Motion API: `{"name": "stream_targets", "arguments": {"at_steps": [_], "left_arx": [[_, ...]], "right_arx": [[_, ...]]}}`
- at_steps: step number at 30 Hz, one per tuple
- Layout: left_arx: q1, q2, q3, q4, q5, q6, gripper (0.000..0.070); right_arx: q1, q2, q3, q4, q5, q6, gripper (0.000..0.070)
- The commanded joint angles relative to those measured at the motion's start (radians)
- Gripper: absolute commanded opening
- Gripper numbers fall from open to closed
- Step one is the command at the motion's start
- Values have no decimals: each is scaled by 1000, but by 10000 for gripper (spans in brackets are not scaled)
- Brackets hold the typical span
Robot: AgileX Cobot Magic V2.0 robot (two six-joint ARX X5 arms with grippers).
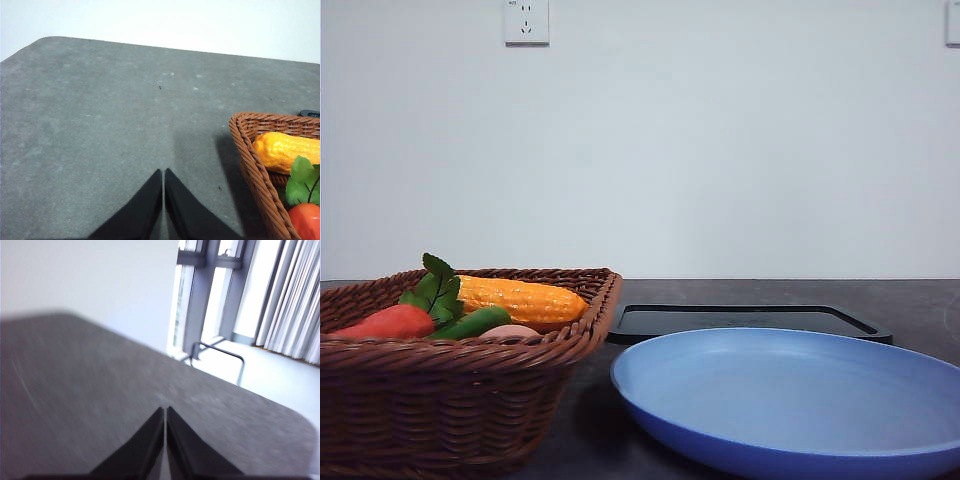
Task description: Transfer egg from basket to plate and serve
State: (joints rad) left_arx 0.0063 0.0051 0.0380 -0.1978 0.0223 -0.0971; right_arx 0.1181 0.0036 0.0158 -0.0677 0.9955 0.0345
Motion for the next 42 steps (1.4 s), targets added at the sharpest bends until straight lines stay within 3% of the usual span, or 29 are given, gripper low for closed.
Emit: {"name": "stream_targets", "arguments": {"at_steps": [1,7,10,13,15,21,25,33,39,42], "left_arx": [[0,-2,-18,-11,0,-5,0],[0,-2,-18,-10,3,-36,0],[0,-2,-18,24,3,-101,0],[0,-2,-11,75,4,-238,0],[0,-2,-4,105,4,-305,0],[0,-2,18,200,14,-413,0],[0,-2,54,184,106,-466,0],[0,106,271,-59,110,-447,0],[0,335,466,-157,249,-383,0],[-1,445,557,-201,351,-343,0]], "right_arx": [[8,0,-4,52,-1,96,0],[53,0,37,119,-34,230,0],[83,0,69,113,-227,300,0],[112,0,90,113,-433,372,0],[133,0,96,112,-496,406,0],[189,0,143,119,-565,451,0],[213,1,187,82,-646,419,0],[234,95,373,-217,-694,417,0],[234,240,510,-323,-712,376,0],[234,311,567,-351,-780,346,0]]}}
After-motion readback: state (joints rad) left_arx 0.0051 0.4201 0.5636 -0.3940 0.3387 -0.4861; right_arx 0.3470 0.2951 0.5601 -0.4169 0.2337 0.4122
